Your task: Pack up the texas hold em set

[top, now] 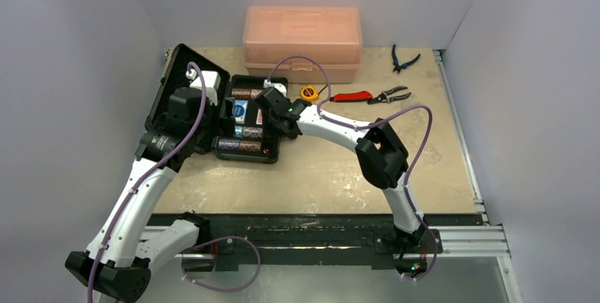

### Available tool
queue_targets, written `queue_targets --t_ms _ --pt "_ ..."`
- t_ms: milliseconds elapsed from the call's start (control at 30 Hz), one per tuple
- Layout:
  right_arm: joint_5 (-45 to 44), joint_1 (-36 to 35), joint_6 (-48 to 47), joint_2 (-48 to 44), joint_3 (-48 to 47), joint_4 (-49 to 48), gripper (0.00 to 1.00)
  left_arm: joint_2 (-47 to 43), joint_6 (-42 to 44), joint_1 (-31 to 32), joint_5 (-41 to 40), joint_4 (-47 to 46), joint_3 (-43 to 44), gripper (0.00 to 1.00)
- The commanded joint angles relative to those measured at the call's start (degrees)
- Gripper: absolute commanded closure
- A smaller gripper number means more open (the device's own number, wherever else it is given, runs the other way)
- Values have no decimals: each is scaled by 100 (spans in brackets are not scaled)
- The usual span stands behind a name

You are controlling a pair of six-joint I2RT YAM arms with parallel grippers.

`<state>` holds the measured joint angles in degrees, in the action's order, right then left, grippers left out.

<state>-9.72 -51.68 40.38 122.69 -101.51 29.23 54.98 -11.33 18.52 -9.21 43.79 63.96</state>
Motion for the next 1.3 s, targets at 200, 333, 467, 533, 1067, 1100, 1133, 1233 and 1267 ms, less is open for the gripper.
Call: queue_targets --t_ms 200,333,467,533,1067,1100,1133,1233,1267 --pt "-197 51 92 -55 -176 122 99 -46 43 28 -63 -208 2 10" --pt "-248 61 99 -64 -169 147 93 -49 47 28 -72 -207 2 10" --pt "-278 70 80 -80 -158 162 89 -64 50 28 -72 -207 2 9" --pt "-294 79 84 -96 -143 174 85 -66 50 28 -67 -204 2 10" --pt "-411 103 41 -300 -68 255 41 -75 48 28 -63 -213 2 9" --pt "-432 116 40 -356 -39 258 41 -75 49 28 -63 -208 2 9" --pt "-427 146 44 -419 -5 252 40 -73 52 28 -63 -208 2 10" --pt "-360 288 49 -595 150 232 39 -75 49 28 -63 -209 2 10" --pt "-348 347 57 -663 241 232 38 -73 52 28 -59 -212 2 10"
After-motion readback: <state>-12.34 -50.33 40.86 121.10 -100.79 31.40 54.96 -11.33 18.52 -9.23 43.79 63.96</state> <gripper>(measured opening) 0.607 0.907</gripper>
